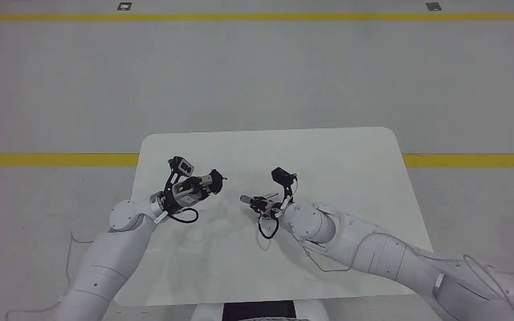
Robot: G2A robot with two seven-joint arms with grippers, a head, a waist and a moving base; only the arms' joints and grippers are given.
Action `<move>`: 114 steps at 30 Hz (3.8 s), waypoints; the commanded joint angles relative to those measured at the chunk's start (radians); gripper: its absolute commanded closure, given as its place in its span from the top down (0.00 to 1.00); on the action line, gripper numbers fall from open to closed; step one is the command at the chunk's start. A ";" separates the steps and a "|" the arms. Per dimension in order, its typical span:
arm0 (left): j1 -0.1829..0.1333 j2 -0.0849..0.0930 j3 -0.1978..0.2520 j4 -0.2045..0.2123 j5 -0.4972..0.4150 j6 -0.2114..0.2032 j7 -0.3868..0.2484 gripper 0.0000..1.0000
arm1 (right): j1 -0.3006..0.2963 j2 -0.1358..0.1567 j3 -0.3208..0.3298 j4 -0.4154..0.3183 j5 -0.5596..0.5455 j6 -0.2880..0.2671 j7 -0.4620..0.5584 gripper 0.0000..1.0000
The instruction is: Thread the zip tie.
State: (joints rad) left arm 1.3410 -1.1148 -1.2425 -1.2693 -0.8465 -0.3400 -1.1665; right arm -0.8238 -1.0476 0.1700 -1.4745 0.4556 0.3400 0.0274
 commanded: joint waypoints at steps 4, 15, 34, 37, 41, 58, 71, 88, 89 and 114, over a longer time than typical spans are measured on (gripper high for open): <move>0.000 0.000 0.000 0.000 0.000 0.000 0.000 0.00 | 0.000 -0.002 0.000 0.007 0.019 0.000 -0.008 0.67; 0.000 0.000 0.000 0.000 0.000 0.000 0.000 0.00 | 0.001 -0.012 0.000 0.035 0.055 0.000 -0.027 0.62; 0.000 0.000 0.000 0.000 0.000 0.000 0.000 0.00 | -0.001 -0.027 0.000 0.065 0.089 0.000 -0.065 0.47; 0.000 0.000 0.000 0.000 0.000 0.000 0.000 0.00 | -0.001 -0.028 0.000 0.064 0.090 0.000 -0.069 0.46; 0.000 0.000 0.000 0.000 0.000 0.000 0.000 0.00 | -0.002 -0.027 0.000 0.061 0.092 0.000 -0.072 0.45; 0.000 0.000 0.000 0.000 0.000 0.000 0.000 0.00 | 0.000 -0.016 0.000 0.039 0.093 0.000 -0.060 0.43; 0.000 0.000 0.000 0.000 0.000 0.000 0.000 0.00 | -0.012 0.007 0.000 0.018 0.107 0.000 -0.093 0.42; 0.000 0.000 0.000 0.000 0.000 0.000 0.000 0.00 | -0.006 -0.009 0.000 0.047 0.145 0.000 -0.101 0.42; 0.000 0.000 0.000 0.000 0.000 0.000 0.000 0.00 | -0.008 -0.010 0.000 0.054 0.142 0.000 -0.102 0.42; 0.000 0.000 0.000 0.000 0.000 0.000 0.000 0.00 | -0.002 -0.028 0.000 0.060 0.138 0.000 -0.116 0.23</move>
State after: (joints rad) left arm 1.3410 -1.1148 -1.2425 -1.2693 -0.8465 -0.3400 -1.1665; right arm -0.8261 -1.0761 0.1700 -1.4121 0.5944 0.3400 -0.0877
